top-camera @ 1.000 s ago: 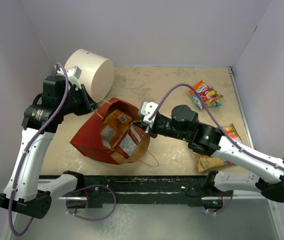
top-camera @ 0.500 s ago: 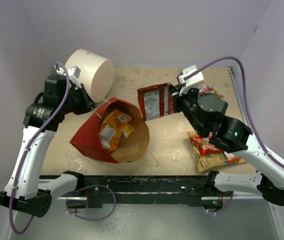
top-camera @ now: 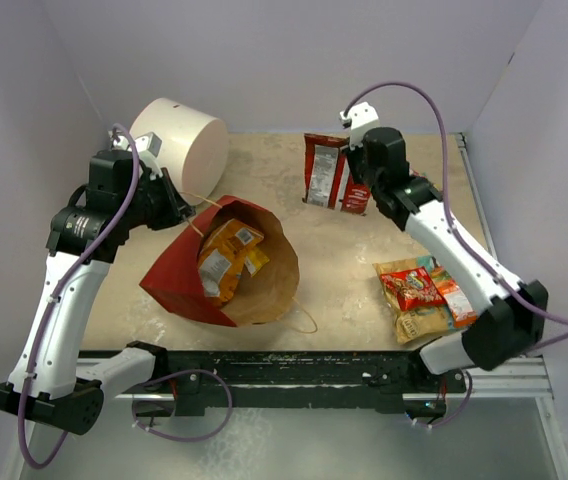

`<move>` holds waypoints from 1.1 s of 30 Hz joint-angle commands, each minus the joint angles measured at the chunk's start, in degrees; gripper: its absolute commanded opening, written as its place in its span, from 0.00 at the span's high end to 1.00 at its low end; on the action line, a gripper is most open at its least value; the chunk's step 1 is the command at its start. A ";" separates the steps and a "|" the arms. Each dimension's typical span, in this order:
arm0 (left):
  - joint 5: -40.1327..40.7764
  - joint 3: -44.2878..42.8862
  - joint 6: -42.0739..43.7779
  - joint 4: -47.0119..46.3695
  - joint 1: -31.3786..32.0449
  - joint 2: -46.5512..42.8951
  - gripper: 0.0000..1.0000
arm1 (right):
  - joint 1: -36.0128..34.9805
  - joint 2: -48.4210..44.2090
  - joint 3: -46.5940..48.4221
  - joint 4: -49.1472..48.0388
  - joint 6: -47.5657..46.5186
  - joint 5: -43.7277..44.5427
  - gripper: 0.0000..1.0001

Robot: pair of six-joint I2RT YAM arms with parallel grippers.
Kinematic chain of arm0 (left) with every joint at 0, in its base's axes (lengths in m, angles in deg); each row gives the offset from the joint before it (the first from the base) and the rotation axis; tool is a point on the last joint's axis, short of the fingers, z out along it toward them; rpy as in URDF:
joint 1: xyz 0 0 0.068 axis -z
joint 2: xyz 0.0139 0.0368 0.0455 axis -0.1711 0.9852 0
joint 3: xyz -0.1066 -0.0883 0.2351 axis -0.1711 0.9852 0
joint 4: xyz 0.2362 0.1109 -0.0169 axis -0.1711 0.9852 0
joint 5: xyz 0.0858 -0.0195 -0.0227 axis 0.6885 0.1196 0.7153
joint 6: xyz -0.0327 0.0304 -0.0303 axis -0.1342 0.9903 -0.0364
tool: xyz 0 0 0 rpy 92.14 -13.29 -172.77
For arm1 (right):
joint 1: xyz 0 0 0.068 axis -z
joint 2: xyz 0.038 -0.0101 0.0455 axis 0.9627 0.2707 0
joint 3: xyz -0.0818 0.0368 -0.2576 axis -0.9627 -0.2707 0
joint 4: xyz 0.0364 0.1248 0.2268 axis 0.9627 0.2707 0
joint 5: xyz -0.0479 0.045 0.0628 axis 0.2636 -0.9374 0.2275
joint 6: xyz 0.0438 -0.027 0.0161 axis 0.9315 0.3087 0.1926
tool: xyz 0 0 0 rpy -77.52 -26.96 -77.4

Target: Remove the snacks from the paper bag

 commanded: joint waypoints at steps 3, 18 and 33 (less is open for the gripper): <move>-1.83 -1.56 0.42 -1.39 -0.56 0.16 1.00 | 9.89 9.69 3.15 -18.36 -10.76 -21.18 1.00; -1.87 -3.05 1.46 0.51 -0.49 0.01 1.00 | 14.20 16.82 -5.94 -22.83 -24.40 -38.56 1.00; -3.91 -1.88 1.48 -0.79 -0.49 0.24 1.00 | 14.05 -0.08 -31.67 -11.29 -31.10 -39.79 0.91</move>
